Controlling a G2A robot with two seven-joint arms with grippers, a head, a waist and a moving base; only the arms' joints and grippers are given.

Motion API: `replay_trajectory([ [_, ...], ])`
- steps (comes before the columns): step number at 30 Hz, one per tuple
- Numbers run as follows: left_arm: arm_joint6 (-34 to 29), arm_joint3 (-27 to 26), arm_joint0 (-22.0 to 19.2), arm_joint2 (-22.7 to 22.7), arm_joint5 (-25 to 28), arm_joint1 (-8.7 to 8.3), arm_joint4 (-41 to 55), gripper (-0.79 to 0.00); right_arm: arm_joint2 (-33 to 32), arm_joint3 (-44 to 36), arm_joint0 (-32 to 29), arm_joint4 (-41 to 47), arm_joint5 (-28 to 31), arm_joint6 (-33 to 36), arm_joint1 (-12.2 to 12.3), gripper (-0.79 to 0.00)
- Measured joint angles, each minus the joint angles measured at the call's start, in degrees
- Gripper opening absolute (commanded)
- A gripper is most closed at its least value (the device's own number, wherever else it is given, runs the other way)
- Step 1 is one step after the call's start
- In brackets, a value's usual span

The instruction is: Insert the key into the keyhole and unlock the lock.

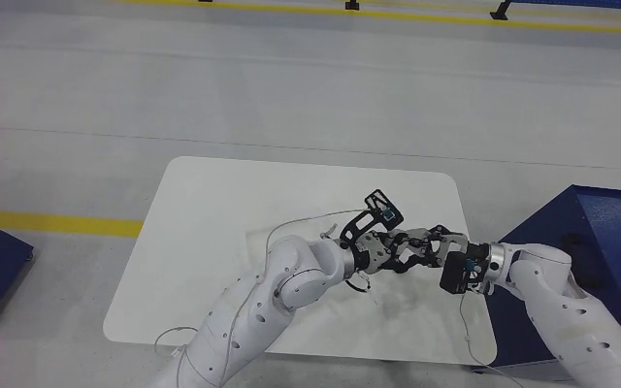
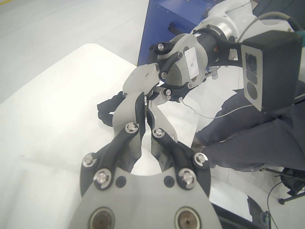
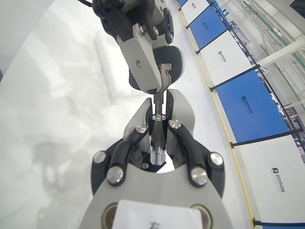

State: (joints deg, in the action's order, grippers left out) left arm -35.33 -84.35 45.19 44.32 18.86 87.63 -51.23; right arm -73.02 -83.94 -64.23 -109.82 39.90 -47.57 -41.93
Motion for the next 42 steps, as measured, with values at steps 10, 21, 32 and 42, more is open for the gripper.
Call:
replay_trajectory([
  [10, 2.0, -0.5, -0.4, -0.4, 3.3, -0.15, -4.6, -0.785, 0.8, 1.1, 1.4, 0.0, 2.5, -1.0, 0.0, -0.785],
  [21, 3.0, -1.1, -0.7, -0.9, 5.5, -0.22, -8.7, -0.785, 1.8, 2.3, 2.7, -0.3, 3.8, -2.3, 0.1, -0.785],
  [32, 3.7, -0.2, -0.5, -0.4, 4.9, 0.07, -7.1, -0.785, 2.3, 2.7, 3.1, -0.4, 3.5, -2.0, 0.1, -0.723],
  [42, 1.6, 1.2, -0.5, 0.2, 3.9, 0.08, -7.2, -0.785, 1.8, 2.7, 2.6, 1.4, 3.2, -1.3, 0.2, -0.462],
])
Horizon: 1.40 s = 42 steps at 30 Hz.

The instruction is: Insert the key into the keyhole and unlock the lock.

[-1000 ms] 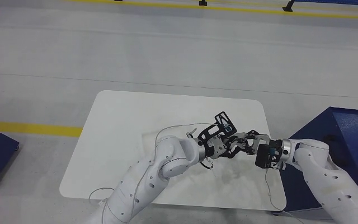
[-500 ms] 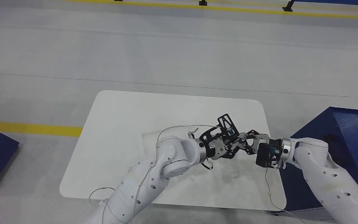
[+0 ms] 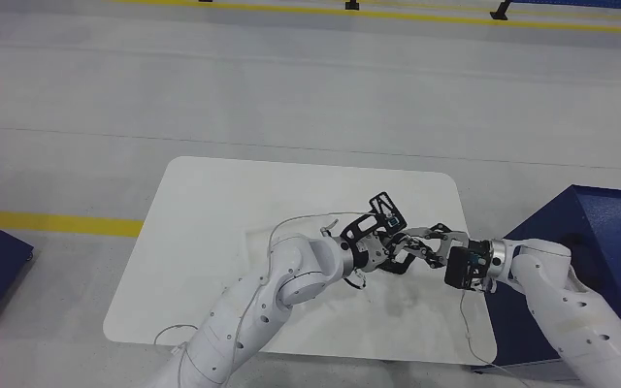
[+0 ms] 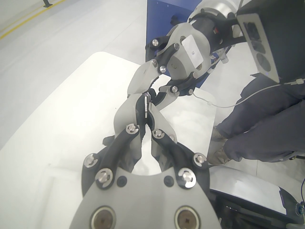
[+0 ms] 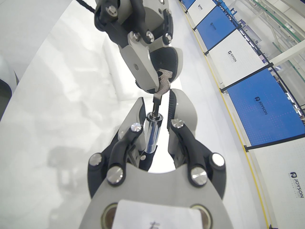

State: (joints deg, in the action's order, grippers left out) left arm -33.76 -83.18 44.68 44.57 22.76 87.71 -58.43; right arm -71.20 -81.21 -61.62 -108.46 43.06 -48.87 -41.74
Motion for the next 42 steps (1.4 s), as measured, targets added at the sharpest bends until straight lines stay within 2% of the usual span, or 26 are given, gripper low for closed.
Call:
replay_trajectory([
  [1, -0.3, 0.1, 0.0, 0.1, 0.2, -0.02, 0.1, -0.785, -0.1, 0.1, 0.0, 0.3, 0.0, 0.2, 0.0, -0.425],
  [2, -0.5, 0.2, 0.0, 0.1, 0.2, -0.03, 0.1, -0.785, -0.1, 0.2, 0.0, 0.6, 0.0, 0.3, 0.0, -0.320],
  [3, -0.3, 0.2, 0.1, 0.3, 0.3, -0.05, 0.1, -0.785, -0.2, 0.4, 0.0, 1.2, 0.1, 0.6, -0.1, -0.071],
  [4, 0.0, 0.2, 0.1, 0.5, 0.3, -0.06, 0.2, -0.785, -0.3, 0.6, 0.0, 1.7, 0.2, 0.9, -0.1, 0.000],
  [9, 1.0, -0.3, 0.6, 1.4, -0.2, -0.26, -0.6, -0.785, -1.4, 2.7, 0.6, 4.6, 1.5, 1.5, -0.1, 0.000],
  [14, 1.7, -1.2, 1.6, 2.0, 0.2, -0.50, -1.0, -0.785, -3.0, 6.2, 1.9, 6.6, 5.4, 0.0, 0.3, 0.000],
  [24, 5.9, -4.0, 3.4, 3.3, 0.4, -0.80, -1.5, -0.785, -3.0, 6.2, 1.9, 6.6, 5.4, 0.0, 0.3, 0.000],
  [28, 5.5, -4.1, 4.1, 3.7, 0.2, -0.91, -0.9, -0.785, -3.0, 6.2, 1.9, 6.6, 5.4, 0.0, 0.3, 0.000],
  [36, 0.9, 0.7, 4.5, 3.2, -2.5, -0.65, 2.1, -0.785, -3.0, 6.2, 1.9, 6.6, 5.3, 0.1, 0.3, 0.000],
  [42, 0.0, 6.5, 3.6, 1.5, -3.8, -0.02, 3.2, -0.785, -4.0, 6.0, 0.8, 10.7, 3.7, 5.4, 0.1, 0.000],
])
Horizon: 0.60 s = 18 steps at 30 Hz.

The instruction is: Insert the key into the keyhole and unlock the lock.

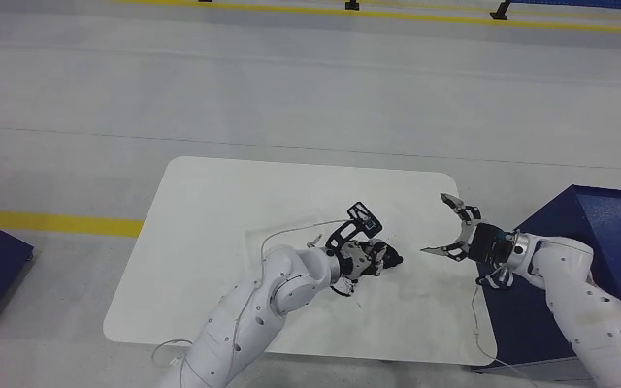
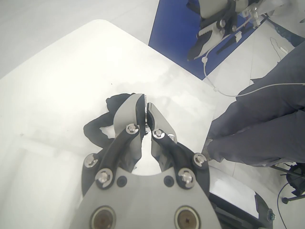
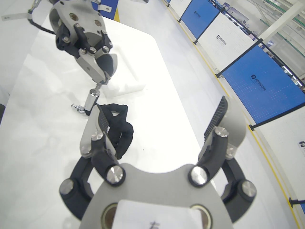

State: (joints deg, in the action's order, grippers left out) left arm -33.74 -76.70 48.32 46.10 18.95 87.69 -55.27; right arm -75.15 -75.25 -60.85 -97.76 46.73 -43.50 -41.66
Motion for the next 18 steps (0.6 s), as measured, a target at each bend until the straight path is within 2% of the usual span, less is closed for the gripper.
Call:
replay_trajectory([
  [5, -0.9, 7.1, -1.6, -2.3, -0.3, 1.12, 2.5, -0.785, -0.4, -0.3, -0.3, 4.1, 0.1, 4.3, -0.3, 0.000],
  [11, -0.9, 13.8, -4.4, -4.5, -1.1, 2.74, 5.4, -0.785, -0.3, -0.6, -0.5, 4.3, 0.4, 4.7, -0.3, 0.000],
  [13, -0.4, 15.4, -5.2, -5.2, -0.9, 3.32, 6.3, 0.000, -0.3, -0.6, -0.5, 4.3, 0.4, 4.7, -0.3, 0.000],
  [18, 2.4, 17.0, -6.7, -5.9, -0.4, 4.12, 6.2, 0.000, -0.3, -0.6, -0.5, 4.3, 0.4, 4.7, -0.3, 0.000],
])
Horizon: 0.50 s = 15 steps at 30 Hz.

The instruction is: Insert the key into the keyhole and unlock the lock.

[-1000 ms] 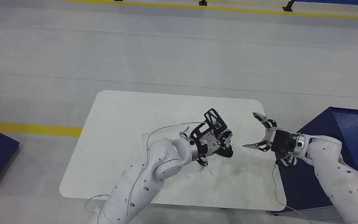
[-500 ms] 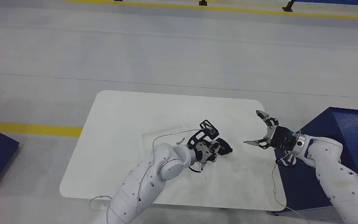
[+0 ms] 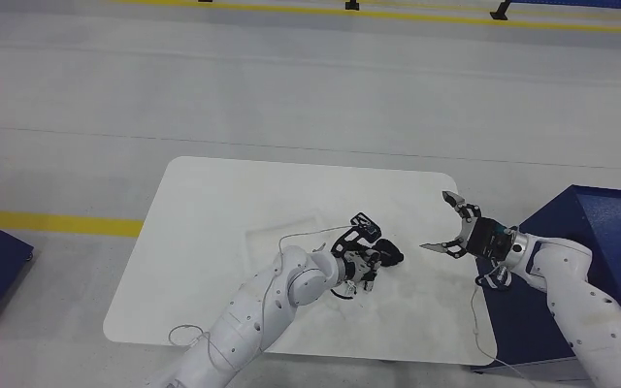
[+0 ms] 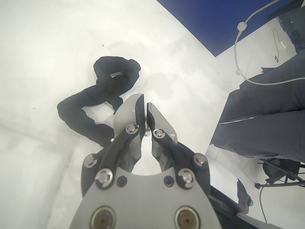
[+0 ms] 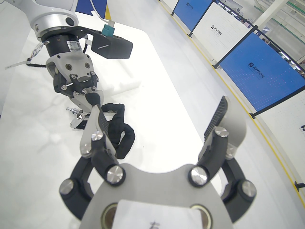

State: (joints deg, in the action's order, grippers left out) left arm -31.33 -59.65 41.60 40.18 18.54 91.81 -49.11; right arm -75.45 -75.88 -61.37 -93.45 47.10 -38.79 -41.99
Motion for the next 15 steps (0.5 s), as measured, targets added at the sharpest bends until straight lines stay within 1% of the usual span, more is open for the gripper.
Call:
replay_trajectory([
  [2, 1.0, -0.5, 0.0, 0.4, 0.0, -0.04, -0.3, 0.000, 0.0, 0.0, 0.0, 0.0, 0.0, 0.0, 0.0, 0.000],
  [6, 2.3, -4.2, 1.2, 2.1, 0.1, -0.77, -1.7, 0.000, 0.0, 0.0, 0.0, 0.0, 0.0, 0.0, 0.0, 0.000],
  [8, 3.0, -7.7, 2.9, 3.6, 0.6, -1.52, -2.8, 0.000, 0.0, 0.0, 0.0, 0.0, 0.0, 0.0, 0.0, 0.000],
  [11, 5.3, -14.7, 6.7, 6.5, 2.4, -2.97, -4.7, 0.000, 0.0, 0.0, 0.0, 0.0, 0.0, 0.0, 0.0, 0.000],
  [15, 10.5, -25.0, 13.7, 11.6, 6.6, -5.24, -8.3, 0.000, 0.0, 0.0, 0.0, 0.0, 0.0, 0.0, 0.0, 0.000],
])
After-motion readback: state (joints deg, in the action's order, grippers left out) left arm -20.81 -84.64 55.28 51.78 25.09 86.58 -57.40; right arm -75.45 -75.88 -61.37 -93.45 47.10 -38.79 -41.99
